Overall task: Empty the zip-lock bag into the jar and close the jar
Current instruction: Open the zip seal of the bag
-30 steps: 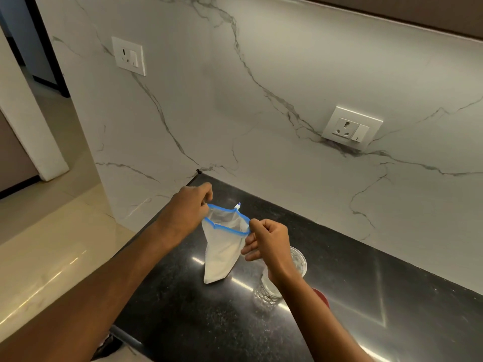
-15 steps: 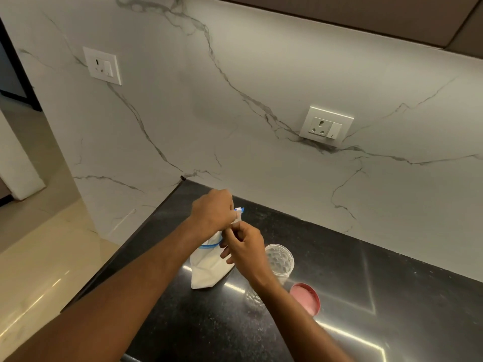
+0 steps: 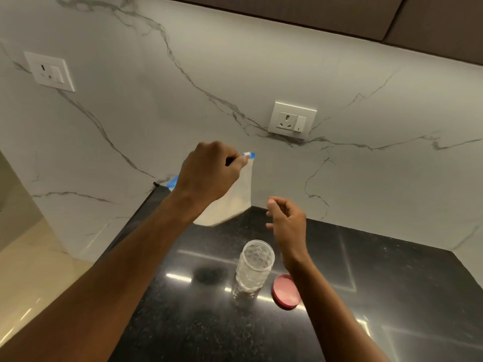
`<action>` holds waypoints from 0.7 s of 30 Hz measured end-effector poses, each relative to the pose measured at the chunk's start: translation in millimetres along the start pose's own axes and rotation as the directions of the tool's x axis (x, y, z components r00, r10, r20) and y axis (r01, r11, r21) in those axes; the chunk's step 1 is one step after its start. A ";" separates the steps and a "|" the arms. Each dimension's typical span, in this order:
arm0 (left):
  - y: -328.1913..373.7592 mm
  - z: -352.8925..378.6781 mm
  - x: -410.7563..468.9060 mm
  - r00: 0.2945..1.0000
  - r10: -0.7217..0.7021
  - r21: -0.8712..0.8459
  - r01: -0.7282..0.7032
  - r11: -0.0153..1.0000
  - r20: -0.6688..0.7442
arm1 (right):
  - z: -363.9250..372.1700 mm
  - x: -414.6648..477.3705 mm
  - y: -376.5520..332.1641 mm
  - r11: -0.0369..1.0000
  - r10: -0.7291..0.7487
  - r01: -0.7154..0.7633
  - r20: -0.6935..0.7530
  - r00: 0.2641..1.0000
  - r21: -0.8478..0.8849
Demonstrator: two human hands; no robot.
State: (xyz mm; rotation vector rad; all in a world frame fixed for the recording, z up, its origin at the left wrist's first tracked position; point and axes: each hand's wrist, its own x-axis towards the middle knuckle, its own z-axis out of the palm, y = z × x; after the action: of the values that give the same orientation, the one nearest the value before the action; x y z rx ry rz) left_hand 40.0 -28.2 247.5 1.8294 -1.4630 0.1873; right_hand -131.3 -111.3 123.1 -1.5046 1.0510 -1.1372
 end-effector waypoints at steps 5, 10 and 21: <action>33.0 0.3 16.1 0.986 0.136 -0.188 -0.153 0.970 -0.097 | -30.2 7.2 11.8 0.971 0.240 -0.240 0.035 0.970 -0.012; 56.9 17.5 10.5 0.989 0.123 -0.400 -0.143 0.905 -0.077 | -63.2 -8.6 12.5 0.905 0.319 -0.283 -0.068 0.945 0.318; 56.6 78.6 -24.3 0.953 -0.002 -0.770 0.246 0.589 0.302 | -148.6 -50.5 19.1 0.806 0.421 -0.219 -0.272 0.865 0.550</action>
State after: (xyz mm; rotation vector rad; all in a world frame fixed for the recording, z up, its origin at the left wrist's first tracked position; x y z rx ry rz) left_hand -44.4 -62.2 206.3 1.1891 -1.2599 -0.7388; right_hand -288.1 -93.0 114.4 -0.6618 1.1055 -1.3520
